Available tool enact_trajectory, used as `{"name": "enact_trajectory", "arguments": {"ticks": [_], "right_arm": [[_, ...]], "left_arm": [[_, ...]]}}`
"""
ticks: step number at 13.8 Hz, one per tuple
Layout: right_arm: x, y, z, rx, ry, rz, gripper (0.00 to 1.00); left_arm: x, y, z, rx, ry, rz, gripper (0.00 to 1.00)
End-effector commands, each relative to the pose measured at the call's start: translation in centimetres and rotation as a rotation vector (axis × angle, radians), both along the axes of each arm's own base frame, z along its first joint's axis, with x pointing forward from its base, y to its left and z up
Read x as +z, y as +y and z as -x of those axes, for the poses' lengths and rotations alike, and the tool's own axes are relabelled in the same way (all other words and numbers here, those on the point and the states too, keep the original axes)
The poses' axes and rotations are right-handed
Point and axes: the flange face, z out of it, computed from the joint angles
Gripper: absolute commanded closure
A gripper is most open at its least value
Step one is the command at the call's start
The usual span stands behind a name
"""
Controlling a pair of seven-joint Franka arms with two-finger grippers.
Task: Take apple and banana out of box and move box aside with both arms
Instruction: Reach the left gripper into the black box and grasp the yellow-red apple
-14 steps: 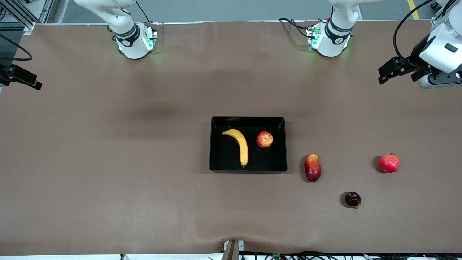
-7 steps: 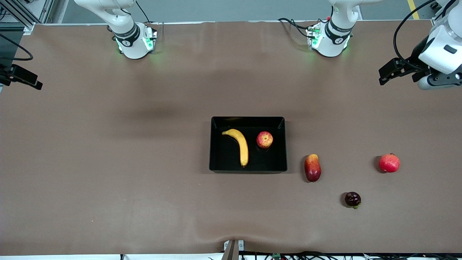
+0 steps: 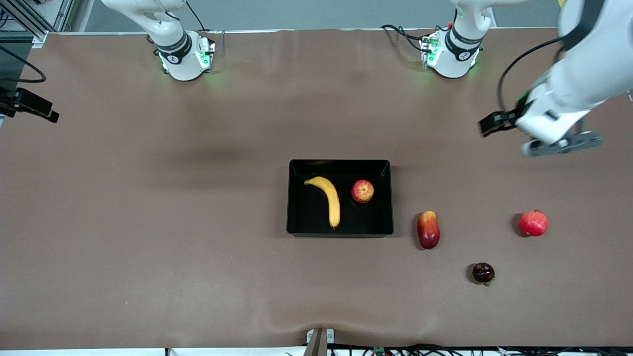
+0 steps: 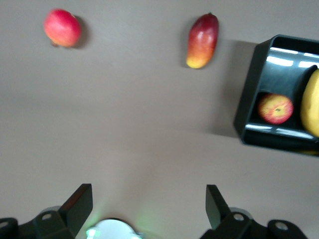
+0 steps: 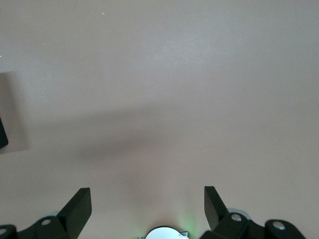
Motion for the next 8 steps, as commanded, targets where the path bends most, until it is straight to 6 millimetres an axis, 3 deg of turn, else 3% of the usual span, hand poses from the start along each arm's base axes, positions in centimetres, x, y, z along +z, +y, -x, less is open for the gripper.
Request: {"name": "enact_trajectory", "arguments": {"ticks": [1, 6, 8], "right_arm": [[0.1, 0.1, 0.2, -0.002, 0.003, -0.005, 0.0], [0.0, 0.3, 0.1, 0.001, 0.007, -0.005, 0.0], [-0.2, 0.2, 0.2, 0.0, 0.013, -0.006, 0.0]], "left_arm": [[-3.1, -4.1, -1.5, 0.078, -0.003, 0.019, 0.0], [-11.5, -13.2, -3.3, 0.234, -0.042, 0.043, 0.0], [-15.2, -15.9, -4.1, 0.262, -0.066, 0.069, 0.0]]}}
